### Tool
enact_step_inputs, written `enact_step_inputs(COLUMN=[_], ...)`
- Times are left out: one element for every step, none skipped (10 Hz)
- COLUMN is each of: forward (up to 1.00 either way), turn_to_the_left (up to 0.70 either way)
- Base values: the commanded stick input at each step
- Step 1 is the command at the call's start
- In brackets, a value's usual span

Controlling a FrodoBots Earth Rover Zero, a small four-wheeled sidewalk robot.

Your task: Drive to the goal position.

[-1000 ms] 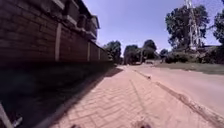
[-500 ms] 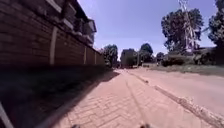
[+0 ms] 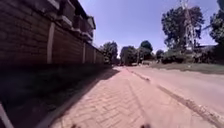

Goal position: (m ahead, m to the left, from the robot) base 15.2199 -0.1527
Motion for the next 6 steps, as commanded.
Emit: enact_step_inputs(forward=[0.30, 0.30, 0.30, 0.30, 0.30, 0.30], turn_to_the_left=[0.00, 0.00, 0.00, 0.00, 0.00, 0.00])
